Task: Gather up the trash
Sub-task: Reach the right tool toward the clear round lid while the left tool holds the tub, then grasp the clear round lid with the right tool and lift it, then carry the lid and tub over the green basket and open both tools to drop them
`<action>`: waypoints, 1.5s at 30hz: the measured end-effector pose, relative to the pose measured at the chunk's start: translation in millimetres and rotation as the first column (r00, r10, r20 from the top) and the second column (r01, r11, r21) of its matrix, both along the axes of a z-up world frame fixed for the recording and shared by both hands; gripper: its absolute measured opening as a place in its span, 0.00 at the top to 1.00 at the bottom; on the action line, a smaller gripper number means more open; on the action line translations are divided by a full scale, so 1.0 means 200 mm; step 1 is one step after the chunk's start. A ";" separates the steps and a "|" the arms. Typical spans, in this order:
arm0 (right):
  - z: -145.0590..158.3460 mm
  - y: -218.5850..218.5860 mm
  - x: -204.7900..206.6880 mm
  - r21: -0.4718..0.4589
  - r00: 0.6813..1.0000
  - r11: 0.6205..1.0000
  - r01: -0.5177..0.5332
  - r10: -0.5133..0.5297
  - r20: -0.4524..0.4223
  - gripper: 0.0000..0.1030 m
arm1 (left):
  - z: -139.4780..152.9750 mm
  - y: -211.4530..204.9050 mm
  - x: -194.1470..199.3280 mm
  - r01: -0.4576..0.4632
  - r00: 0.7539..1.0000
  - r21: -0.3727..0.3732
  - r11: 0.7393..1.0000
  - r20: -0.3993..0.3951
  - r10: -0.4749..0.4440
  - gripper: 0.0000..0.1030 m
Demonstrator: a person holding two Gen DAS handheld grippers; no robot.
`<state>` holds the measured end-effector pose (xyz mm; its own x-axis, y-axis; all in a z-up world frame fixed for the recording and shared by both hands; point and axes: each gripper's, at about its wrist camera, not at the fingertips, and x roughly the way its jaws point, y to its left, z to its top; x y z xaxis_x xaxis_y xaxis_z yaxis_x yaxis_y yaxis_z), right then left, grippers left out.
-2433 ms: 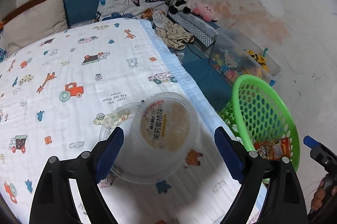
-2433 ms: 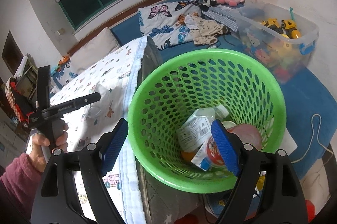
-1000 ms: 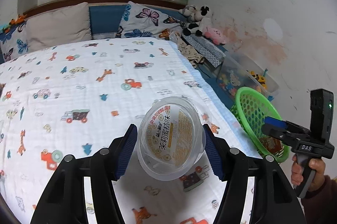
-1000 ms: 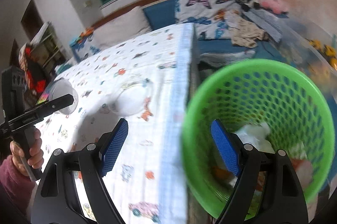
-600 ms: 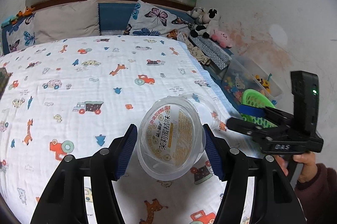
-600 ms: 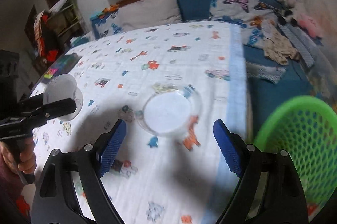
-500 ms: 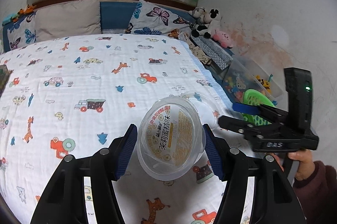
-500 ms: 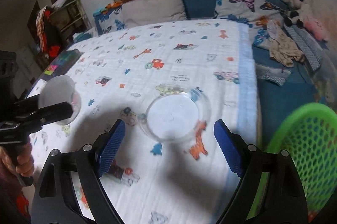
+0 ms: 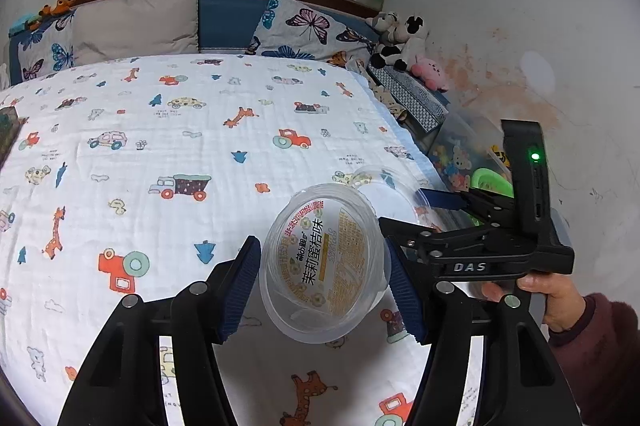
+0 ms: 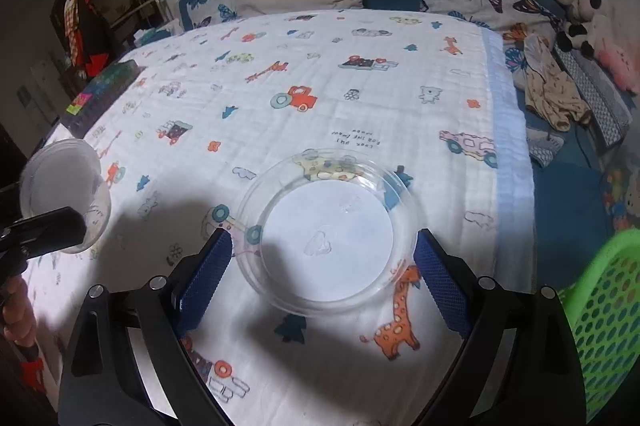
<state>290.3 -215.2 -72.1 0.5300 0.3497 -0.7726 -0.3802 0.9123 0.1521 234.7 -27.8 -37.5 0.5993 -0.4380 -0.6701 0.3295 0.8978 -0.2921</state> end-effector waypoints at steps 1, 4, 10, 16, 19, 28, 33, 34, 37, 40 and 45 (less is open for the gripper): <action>-0.01 0.00 0.01 0.006 1.000 1.000 0.001 -0.001 -0.005 0.10 | 0.00 0.00 0.00 0.001 1.000 0.001 1.000 -0.001 -0.001 0.41; -0.01 0.01 0.01 0.001 1.000 1.000 0.005 -0.005 -0.006 0.09 | 0.00 0.01 0.00 -0.001 1.000 -0.001 1.000 -0.001 0.001 0.41; -0.03 0.06 0.01 -0.051 1.000 0.999 0.003 -0.002 0.013 0.08 | -0.01 0.02 0.00 -0.010 1.000 -0.001 1.000 -0.007 0.010 0.41; -0.03 0.06 -0.01 -0.056 0.999 0.998 0.024 -0.023 0.024 0.11 | -0.02 0.02 -0.01 -0.009 1.000 0.003 1.000 -0.007 0.009 0.41; 0.01 0.03 -0.04 -0.034 0.999 0.999 0.037 -0.036 0.038 0.11 | 0.00 0.01 -0.01 -0.006 1.000 0.002 1.000 0.001 0.006 0.41; 0.19 -0.19 -0.21 0.023 0.988 0.991 0.130 -0.131 0.085 0.11 | 0.06 -0.12 -0.03 0.055 0.998 -0.003 0.998 0.024 -0.055 0.41; 0.24 -0.37 -0.30 0.037 0.974 0.978 0.203 -0.206 0.096 0.11 | 0.08 -0.24 -0.04 0.108 0.994 -0.002 0.994 0.031 -0.108 0.41; 0.25 -0.41 -0.32 0.036 0.970 0.975 0.218 -0.221 0.097 0.11 | 0.08 -0.27 -0.04 0.118 0.992 -0.002 0.993 0.033 -0.118 0.41; 0.25 -0.51 -0.38 0.028 0.960 0.964 0.263 -0.264 0.097 0.11 | 0.10 -0.35 -0.05 0.145 0.989 -0.003 0.989 0.036 -0.145 0.41; 0.23 -0.63 -0.42 0.020 0.946 0.950 0.311 -0.311 0.088 0.10 | 0.12 -0.42 -0.05 0.173 0.984 -0.002 0.985 0.037 -0.173 0.41; 0.21 -0.80 -0.48 0.015 0.920 0.923 0.385 -0.385 0.074 0.10 | 0.13 -0.56 -0.06 0.222 0.974 0.006 0.975 0.039 -0.222 0.41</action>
